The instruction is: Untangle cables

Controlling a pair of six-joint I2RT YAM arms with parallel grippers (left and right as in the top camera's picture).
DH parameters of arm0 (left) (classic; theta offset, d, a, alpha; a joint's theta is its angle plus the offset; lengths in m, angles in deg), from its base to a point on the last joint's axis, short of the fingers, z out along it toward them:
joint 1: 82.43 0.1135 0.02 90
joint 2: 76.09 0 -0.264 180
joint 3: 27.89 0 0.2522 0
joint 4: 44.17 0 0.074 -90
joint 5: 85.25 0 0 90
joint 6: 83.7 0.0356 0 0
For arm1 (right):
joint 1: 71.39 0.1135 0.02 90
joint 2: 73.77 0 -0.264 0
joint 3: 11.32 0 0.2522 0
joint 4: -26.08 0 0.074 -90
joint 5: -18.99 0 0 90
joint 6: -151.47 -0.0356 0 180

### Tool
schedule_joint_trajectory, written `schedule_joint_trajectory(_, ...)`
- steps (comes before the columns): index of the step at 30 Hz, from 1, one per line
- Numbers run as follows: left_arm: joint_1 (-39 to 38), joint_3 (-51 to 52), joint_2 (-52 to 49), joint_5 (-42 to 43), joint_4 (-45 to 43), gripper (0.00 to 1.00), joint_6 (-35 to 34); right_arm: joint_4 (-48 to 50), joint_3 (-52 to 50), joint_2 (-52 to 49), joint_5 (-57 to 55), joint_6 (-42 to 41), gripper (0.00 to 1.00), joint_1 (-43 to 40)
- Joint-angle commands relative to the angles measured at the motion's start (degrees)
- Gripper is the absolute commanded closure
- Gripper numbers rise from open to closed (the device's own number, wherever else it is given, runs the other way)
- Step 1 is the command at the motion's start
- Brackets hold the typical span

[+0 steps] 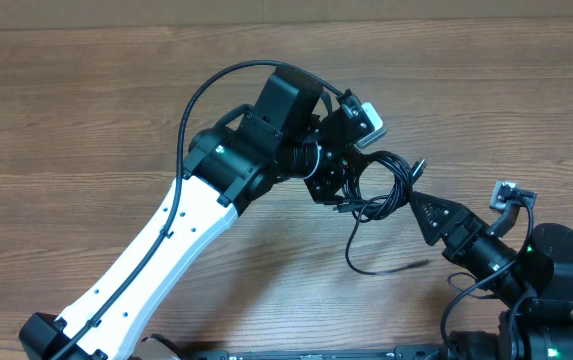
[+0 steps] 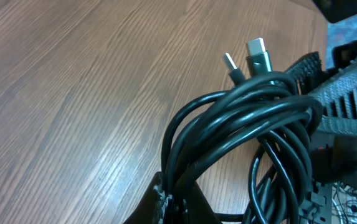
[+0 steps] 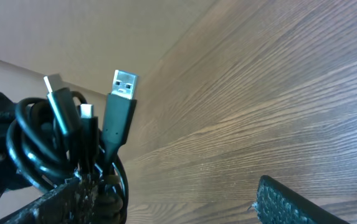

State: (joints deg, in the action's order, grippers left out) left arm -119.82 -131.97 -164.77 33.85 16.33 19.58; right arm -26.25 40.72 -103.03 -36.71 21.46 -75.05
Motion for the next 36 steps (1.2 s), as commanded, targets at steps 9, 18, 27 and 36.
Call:
schedule_joint_trajectory(9, -0.42, -0.2, 1.38, -8.59, -0.68, 0.96, -13.18, 0.61, 1.11, 0.02, 3.39, 1.57, 0.17, 0.17)
schedule_joint_trajectory(18, -0.39, -0.2, 1.38, -13.64, -4.13, 0.96, -27.58, 0.92, 1.11, 0.02, 6.99, 4.33, 0.18, 0.17)
schedule_joint_trajectory(27, -0.48, -0.2, 1.38, -4.42, -9.77, 0.96, -25.38, 1.66, 1.11, 0.02, 21.09, 23.96, 0.18, 0.17)
schedule_joint_trajectory(36, -0.46, -0.2, 1.38, 4.85, -15.3, 0.96, -24.63, 1.66, 1.11, 0.02, 21.35, 25.53, 0.17, 0.17)
